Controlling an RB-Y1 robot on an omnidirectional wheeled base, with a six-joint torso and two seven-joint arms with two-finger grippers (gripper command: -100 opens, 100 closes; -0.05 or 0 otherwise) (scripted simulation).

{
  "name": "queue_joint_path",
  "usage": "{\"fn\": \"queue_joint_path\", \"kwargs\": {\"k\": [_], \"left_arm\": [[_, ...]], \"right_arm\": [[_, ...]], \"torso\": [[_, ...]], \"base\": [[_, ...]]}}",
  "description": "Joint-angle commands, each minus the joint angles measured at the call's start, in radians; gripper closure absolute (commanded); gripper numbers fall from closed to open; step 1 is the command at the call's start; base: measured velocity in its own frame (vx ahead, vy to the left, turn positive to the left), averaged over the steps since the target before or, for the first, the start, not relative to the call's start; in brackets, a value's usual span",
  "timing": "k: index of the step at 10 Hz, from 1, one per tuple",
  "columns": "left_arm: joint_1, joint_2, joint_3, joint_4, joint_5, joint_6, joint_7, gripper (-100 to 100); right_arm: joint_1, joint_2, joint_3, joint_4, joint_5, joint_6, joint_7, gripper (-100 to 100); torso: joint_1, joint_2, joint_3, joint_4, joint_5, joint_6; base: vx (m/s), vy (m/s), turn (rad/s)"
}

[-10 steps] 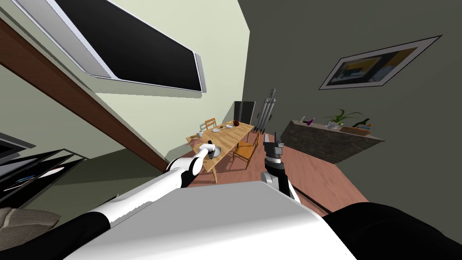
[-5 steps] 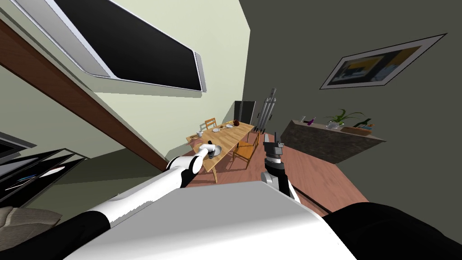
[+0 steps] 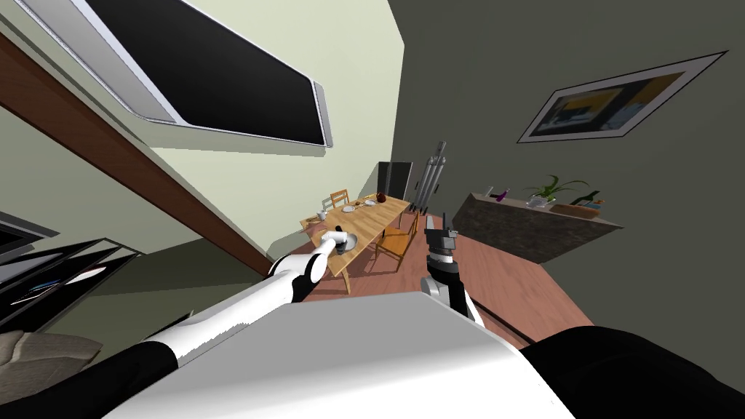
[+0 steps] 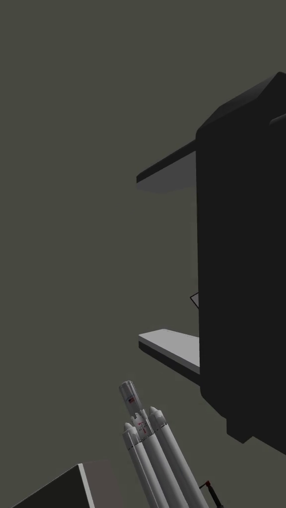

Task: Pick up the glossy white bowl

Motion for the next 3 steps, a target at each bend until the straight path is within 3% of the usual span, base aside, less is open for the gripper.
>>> {"fn": "queue_joint_path", "kwargs": {"k": [1, 2, 3], "left_arm": [[-0.050, 0.012, 0.007, 0.050, 0.002, -0.017, 0.004, 100], [-0.048, 0.011, 0.005, 0.060, 0.001, -0.011, 0.004, 100], [-0.055, 0.013, 0.006, 0.072, 0.002, -0.021, 0.006, 0]], "right_arm": [[0.000, 0.000, 0.000, 0.000, 0.000, 0.000, 0.000, 0], [0.000, 0.000, 0.000, 0.000, 0.000, 0.000, 0.000, 0], [0.000, 0.000, 0.000, 0.000, 0.000, 0.000, 0.000, 0]], "torso": [[0.000, 0.000, 0.000, 0.000, 0.000, 0.000], [0.000, 0.001, 0.001, 0.001, 0.000, 0.000], [0.000, 0.000, 0.000, 0.000, 0.000, 0.000]], "base": [[-0.059, -0.002, 0.009], [-0.018, 0.001, -0.004], [0.000, 0.000, 0.000]]}}
